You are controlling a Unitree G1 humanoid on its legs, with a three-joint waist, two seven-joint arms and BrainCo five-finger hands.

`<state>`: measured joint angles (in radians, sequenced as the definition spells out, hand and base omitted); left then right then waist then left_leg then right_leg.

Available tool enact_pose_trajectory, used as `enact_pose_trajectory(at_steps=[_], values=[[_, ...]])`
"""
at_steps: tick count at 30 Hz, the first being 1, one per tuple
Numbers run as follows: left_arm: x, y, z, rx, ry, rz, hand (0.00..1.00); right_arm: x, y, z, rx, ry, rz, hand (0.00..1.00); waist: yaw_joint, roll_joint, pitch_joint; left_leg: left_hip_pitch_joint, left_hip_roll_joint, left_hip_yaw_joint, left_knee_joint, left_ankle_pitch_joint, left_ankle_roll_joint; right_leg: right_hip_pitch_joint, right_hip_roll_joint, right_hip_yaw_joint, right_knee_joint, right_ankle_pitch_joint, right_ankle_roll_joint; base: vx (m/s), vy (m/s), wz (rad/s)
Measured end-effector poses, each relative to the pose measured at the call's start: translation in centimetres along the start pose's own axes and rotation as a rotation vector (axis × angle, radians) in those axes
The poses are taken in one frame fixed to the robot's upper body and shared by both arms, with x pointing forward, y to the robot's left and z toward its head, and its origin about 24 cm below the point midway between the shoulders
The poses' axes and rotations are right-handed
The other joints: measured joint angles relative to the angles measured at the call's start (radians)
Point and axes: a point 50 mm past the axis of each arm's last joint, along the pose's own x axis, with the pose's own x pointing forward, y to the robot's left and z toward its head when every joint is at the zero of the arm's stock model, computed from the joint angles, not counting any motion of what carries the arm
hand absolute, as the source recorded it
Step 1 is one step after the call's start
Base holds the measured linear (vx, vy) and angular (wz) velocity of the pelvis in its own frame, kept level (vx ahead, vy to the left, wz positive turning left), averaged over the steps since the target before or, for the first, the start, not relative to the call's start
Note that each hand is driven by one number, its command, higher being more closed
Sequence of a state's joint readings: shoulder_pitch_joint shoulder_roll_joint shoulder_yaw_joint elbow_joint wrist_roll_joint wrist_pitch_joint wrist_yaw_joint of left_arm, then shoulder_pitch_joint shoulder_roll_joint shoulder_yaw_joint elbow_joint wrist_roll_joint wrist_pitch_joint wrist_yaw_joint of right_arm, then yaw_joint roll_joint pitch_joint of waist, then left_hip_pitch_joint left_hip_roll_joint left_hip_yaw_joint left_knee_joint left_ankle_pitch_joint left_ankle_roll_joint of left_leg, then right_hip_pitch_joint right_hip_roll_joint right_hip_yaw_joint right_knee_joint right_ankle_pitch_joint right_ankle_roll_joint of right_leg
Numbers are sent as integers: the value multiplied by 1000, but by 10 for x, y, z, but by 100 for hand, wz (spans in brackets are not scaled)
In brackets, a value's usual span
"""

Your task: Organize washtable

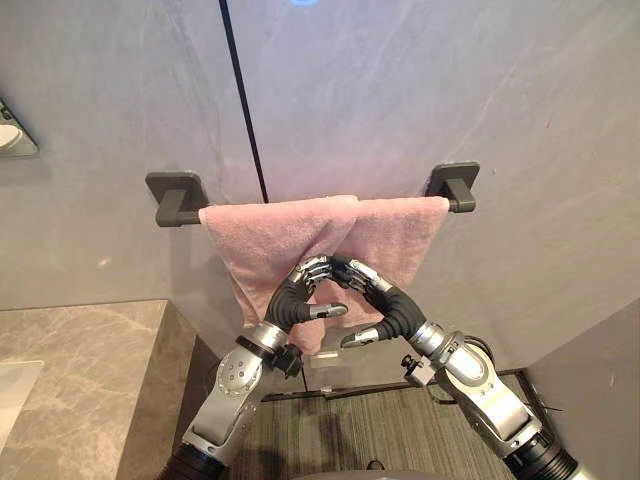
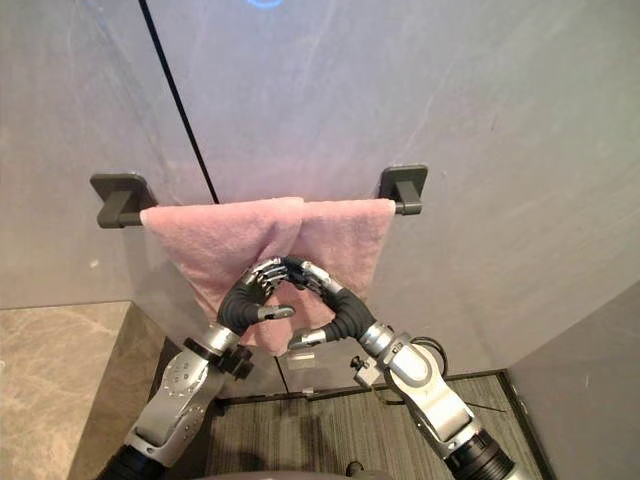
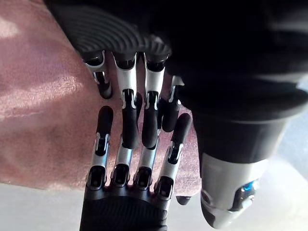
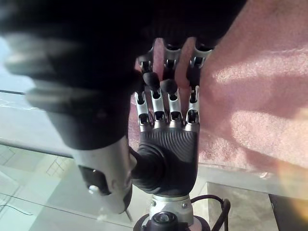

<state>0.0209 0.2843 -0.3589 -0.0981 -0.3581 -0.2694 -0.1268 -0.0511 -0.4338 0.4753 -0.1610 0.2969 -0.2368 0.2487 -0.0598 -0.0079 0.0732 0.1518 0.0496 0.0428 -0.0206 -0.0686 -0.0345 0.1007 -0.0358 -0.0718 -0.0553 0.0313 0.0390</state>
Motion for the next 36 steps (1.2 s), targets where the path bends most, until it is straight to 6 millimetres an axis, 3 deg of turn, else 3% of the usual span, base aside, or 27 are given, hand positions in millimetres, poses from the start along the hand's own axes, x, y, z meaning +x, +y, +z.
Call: enact_pose_trajectory(at_steps=[7,23,36], values=[[0,21,7,26,-47,131,0,-7,-5,-11,-15,71,-25,0,13,0,0,-1,0,0,-2,0,0,-1,0,-1,-2,0,0,-15,-3,0],[-12,57,13,89,-74,296,0,-20,-53,6,-118,23,-266,0,19,-11,6,-10,-1,-14,-9,0,0,-1,0,-12,-17,0,0,-4,-2,1],[-27,83,14,126,-66,438,0,-34,-71,11,-166,16,-407,0,19,-11,6,-16,-1,-24,-14,5,-6,-3,0,-26,-20,0,0,-1,-1,2]])
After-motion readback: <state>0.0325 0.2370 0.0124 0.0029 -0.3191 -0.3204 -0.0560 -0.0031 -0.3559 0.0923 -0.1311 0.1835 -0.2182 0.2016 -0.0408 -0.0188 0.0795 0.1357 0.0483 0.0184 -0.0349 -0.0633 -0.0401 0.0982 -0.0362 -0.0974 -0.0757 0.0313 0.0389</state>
